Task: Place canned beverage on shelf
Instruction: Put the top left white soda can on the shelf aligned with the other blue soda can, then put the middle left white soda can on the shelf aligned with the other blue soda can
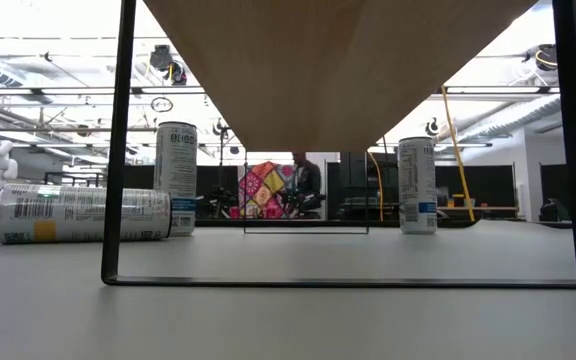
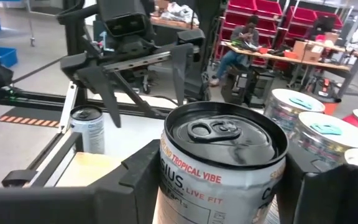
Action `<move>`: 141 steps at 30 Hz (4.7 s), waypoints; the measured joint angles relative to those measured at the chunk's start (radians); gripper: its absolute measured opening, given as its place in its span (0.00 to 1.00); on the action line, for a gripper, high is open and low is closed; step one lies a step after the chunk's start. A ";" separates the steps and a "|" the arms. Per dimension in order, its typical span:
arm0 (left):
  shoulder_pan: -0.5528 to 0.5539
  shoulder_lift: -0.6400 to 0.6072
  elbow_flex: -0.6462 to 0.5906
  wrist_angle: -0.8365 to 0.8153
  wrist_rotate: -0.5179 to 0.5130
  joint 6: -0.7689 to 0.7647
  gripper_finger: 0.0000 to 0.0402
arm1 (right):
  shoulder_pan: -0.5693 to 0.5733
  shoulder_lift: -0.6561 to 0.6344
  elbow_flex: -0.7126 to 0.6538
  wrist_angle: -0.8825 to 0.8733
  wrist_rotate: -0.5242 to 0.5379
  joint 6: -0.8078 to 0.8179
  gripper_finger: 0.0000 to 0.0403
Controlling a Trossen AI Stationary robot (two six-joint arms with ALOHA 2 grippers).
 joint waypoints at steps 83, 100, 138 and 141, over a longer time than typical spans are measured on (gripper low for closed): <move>0.239 -0.273 -0.740 -0.174 0.531 -0.476 0.80 | 0.255 -0.212 -0.001 -0.216 0.193 -0.058 0.78; 0.225 -0.275 -0.603 -0.272 0.525 -0.468 0.60 | 0.255 -0.187 -0.001 -0.222 0.188 -0.032 0.78; -0.052 -0.547 -0.337 0.277 0.077 0.133 0.60 | 0.240 0.169 0.000 0.583 0.242 -0.311 0.78; -0.052 -0.521 -0.337 0.356 0.020 0.221 0.60 | 0.225 0.208 0.004 0.649 0.240 -0.334 0.78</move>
